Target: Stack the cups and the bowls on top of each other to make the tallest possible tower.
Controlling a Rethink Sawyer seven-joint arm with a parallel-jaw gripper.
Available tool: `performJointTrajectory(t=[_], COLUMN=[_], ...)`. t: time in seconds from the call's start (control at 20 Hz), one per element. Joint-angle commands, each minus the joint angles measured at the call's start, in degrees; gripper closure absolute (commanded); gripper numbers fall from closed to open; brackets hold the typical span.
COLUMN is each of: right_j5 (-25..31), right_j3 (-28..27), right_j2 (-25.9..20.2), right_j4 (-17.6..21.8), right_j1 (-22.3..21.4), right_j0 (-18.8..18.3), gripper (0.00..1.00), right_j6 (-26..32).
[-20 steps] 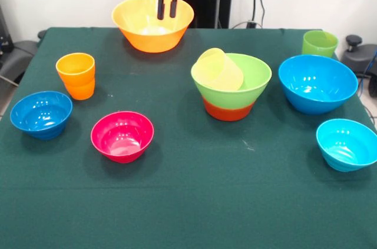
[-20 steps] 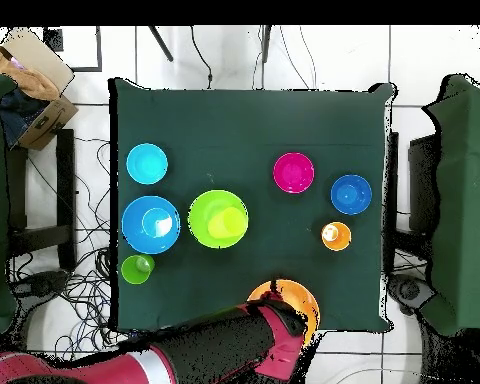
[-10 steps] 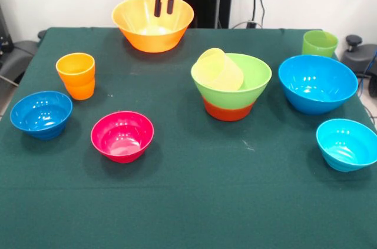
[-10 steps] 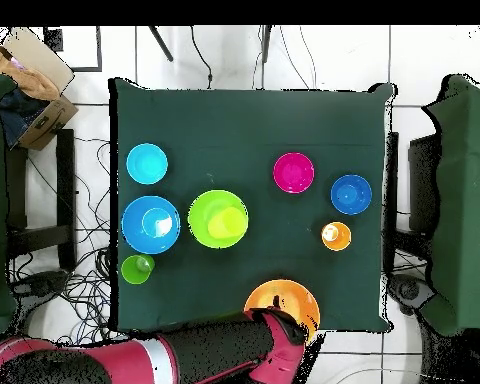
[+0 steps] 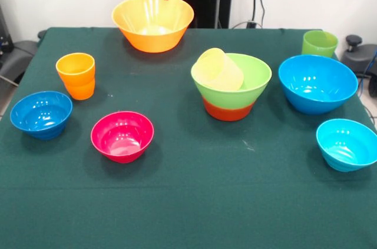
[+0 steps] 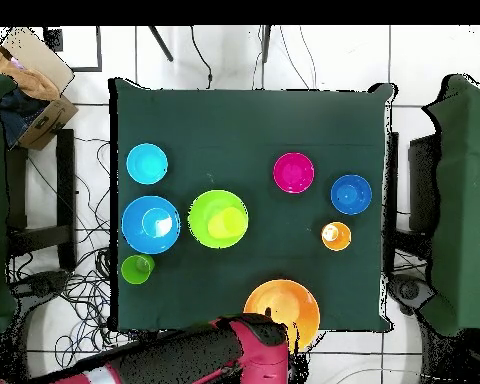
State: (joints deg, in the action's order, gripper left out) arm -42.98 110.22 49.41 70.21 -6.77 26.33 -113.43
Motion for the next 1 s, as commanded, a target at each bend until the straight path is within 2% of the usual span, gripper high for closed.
performJointTrajectory(t=[0.05,0.15,0.3,0.55,0.75,1.0], right_j5=[3.1,3.4,5.3,6.8,8.1,6.5], right_j3=[-4.5,-3.9,-3.0,-1.9,-1.1,-0.3], right_j2=[-2.7,-2.8,-4.0,-7.3,-8.7,-8.9], right_j4=[11.4,12.1,10.4,6.1,3.7,-2.9], right_j1=[-1.3,-1.9,-3.2,-4.0,-4.2,-4.2], right_j0=[5.8,6.5,6.6,3.4,2.6,-1.2], gripper=[0.0,0.0,0.0,0.0,0.0,0.0], right_j6=[-12.5,-13.4,-12.1,-6.0,-4.3,4.1])
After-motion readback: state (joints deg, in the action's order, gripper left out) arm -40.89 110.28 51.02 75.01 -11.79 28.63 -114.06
